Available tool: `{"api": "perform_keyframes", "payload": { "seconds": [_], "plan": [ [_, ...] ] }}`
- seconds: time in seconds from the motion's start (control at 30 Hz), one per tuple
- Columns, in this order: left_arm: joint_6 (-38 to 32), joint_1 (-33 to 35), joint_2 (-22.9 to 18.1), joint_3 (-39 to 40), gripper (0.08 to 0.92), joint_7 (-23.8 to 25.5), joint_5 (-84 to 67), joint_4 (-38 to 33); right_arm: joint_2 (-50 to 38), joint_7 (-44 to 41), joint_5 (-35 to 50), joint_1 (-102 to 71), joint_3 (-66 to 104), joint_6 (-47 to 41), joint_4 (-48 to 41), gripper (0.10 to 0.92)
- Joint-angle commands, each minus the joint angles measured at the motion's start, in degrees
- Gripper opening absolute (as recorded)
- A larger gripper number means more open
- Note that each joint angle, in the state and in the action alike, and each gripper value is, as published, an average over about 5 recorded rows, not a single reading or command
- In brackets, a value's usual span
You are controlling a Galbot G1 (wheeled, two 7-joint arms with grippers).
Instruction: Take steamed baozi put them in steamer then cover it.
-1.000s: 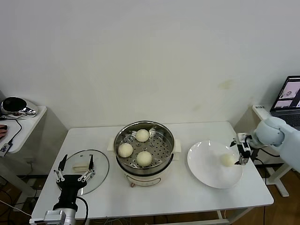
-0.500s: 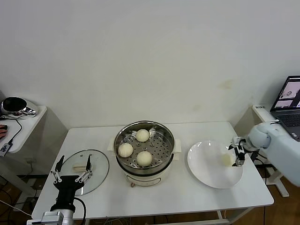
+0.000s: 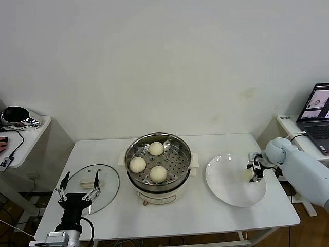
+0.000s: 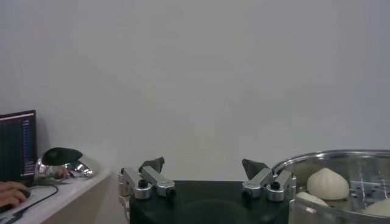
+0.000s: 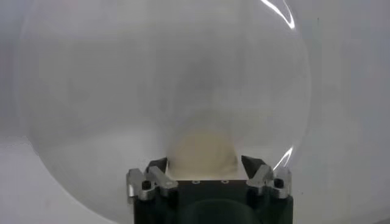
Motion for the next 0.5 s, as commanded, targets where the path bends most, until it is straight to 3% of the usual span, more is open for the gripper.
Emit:
{"api": "perform_keyframes", "payload": {
  "seconds": [0.03, 0.23, 0.5],
  "plan": [
    [-0.1, 0.1, 0.1, -0.1, 0.823, 0.0, -0.1, -0.1, 0.1, -0.4, -0.2, 0.6, -0.3, -0.2, 0.4, 0.595],
    [0.0, -0.1, 0.3, 0.0, 0.823, 0.1, -0.1, -0.1, -6.5, -1.7, 7.2, 9.9, -9.4, -4.9, 11.9, 0.59],
    [0.2, -0.8, 0.2, 1.0, 0.823, 0.1, 0.2, -0.1, -9.7, 0.3, 26.2, 37.7, -30.5, -14.5, 27.1, 0.605]
  ]
}}
